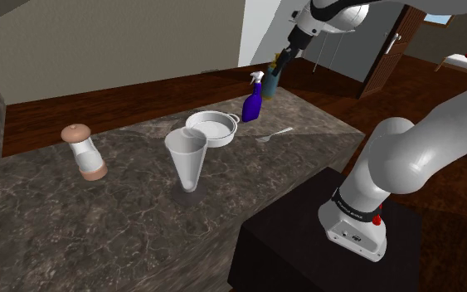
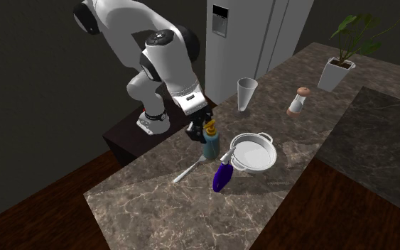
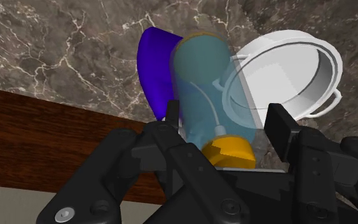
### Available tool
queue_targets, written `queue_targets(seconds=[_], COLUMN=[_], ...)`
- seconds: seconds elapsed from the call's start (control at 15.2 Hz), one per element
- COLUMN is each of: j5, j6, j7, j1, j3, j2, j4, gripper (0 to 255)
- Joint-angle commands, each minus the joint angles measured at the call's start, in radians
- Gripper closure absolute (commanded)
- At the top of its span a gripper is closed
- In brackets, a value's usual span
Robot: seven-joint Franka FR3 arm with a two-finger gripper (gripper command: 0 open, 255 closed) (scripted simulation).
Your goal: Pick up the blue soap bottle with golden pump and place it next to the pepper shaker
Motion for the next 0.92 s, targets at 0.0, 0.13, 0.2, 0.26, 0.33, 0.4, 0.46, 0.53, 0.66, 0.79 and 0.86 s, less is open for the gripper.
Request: queue_targets(seconds=[0.0, 0.13, 0.2, 0.26, 0.33, 0.4, 0.46, 0.53, 0.66, 0.79, 0.86], j5=[-0.002, -0.003, -0.003, -0.003, -0.003, -0.003, -0.003, -0.003, -0.002, -0.002, -0.001], j6=[-0.031, -0.057, -0.071, -0.084, -0.097, -0.11, -0.123, -0.137, -0.163, -0.189, -0.201], j7=[0.005, 0.011, 0.014, 0.017, 0.02, 0.022, 0.025, 0.027, 0.032, 0.037, 0.039], j1=[-0.002, -0.002, -0.002, -0.002, -0.001, -0.001, -0.001, 0.0, 0.001, 0.002, 0.003], j3=[0.005, 0.01, 0.013, 0.016, 0.018, 0.021, 0.023, 0.025, 0.029, 0.033, 0.035], j2=[-0.006, -0.01, -0.011, -0.013, -0.014, -0.015, -0.016, -0.016, -0.016, -0.015, -0.015], j4=[0.025, 0.048, 0.06, 0.072, 0.084, 0.097, 0.11, 0.122, 0.149, 0.175, 0.189], gripper=[255, 255, 255, 255, 255, 255, 255, 255, 255, 255, 255])
